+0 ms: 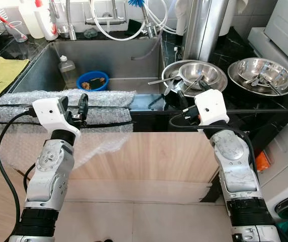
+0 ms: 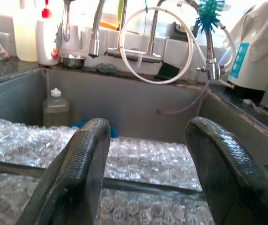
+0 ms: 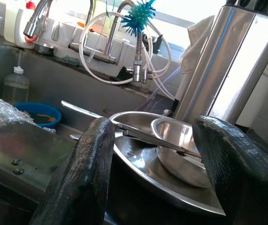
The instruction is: Kitchen organization
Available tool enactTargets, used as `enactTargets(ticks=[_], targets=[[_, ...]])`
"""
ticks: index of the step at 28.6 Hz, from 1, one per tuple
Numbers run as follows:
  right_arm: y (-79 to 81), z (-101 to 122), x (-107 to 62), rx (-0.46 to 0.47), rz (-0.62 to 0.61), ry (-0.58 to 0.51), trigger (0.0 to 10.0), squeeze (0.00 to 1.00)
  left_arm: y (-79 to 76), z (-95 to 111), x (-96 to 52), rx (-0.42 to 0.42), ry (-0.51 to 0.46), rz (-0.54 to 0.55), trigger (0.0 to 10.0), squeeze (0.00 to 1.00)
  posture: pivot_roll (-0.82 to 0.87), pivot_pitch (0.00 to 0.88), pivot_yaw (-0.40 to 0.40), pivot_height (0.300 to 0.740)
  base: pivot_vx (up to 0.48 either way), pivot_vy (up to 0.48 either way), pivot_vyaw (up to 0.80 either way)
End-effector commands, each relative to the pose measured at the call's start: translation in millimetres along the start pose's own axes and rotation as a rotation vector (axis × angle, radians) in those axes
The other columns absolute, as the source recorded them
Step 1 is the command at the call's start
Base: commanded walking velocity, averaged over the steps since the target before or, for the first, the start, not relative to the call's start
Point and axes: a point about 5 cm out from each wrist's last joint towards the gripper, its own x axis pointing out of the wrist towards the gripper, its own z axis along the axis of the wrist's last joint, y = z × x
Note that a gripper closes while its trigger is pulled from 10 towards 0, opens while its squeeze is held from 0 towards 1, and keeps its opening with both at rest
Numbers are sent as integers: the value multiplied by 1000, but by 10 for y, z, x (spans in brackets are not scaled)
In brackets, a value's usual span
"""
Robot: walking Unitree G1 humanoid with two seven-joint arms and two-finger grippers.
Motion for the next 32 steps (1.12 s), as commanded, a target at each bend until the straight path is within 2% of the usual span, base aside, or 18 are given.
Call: enactTargets(ticks=[1, 2, 3, 5, 32], targets=[[-3, 39, 39, -9, 8, -16, 7922, 0, -20, 45, 3, -2, -9, -12, 10000, 0, -18, 110, 68, 740, 0, 0, 0], [0, 38, 41, -11, 10, -16, 3216, 0, -19, 45, 3, -2, -9, -11, 10000, 0, -18, 110, 69, 740, 0, 0, 0], [-1, 37, 44, -12, 10, -17, 275, 0, -19, 44, 2, -2, -10, -11, 10000, 0, -18, 109, 68, 740, 0, 0, 0], [-2, 34, 50, -14, 9, -19, 0, 0, -17, 44, 2, -1, -10, -10, 10000, 0, -17, 108, 68, 740, 0, 0, 0], [38, -11, 46, 10, 10, -12, 0, 0, -24, 43, -1, 4, -6, -12, 10000, 0, -15, 107, 67, 740, 0, 0, 0]])
